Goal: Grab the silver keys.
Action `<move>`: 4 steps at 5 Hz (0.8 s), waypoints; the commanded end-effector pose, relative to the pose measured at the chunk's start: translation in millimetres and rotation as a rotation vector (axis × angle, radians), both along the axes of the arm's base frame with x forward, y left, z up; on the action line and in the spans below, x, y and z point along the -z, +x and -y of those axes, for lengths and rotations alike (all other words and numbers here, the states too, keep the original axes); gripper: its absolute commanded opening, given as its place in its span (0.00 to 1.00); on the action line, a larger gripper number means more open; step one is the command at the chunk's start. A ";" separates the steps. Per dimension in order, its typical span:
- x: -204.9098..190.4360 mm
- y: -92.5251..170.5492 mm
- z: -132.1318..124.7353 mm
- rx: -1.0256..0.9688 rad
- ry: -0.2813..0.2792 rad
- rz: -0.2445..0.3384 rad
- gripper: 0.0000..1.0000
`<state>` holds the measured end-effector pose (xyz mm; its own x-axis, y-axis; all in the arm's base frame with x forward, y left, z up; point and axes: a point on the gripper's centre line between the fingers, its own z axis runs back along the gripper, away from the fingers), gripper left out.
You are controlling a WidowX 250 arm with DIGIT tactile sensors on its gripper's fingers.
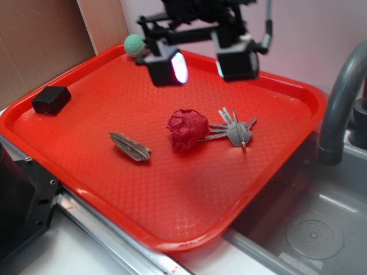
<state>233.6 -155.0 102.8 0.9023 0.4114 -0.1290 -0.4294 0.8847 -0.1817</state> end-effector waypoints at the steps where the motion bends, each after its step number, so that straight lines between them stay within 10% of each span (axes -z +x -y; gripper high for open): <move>1: 17.8 25.4 -6.6 -0.024 0.024 0.044 1.00; 2: 30.5 28.3 -6.2 -0.026 0.032 0.004 1.00; 3: 42.6 29.8 7.6 -0.050 0.005 -0.072 0.00; 4: 46.8 27.8 17.9 -0.054 -0.025 -0.104 0.00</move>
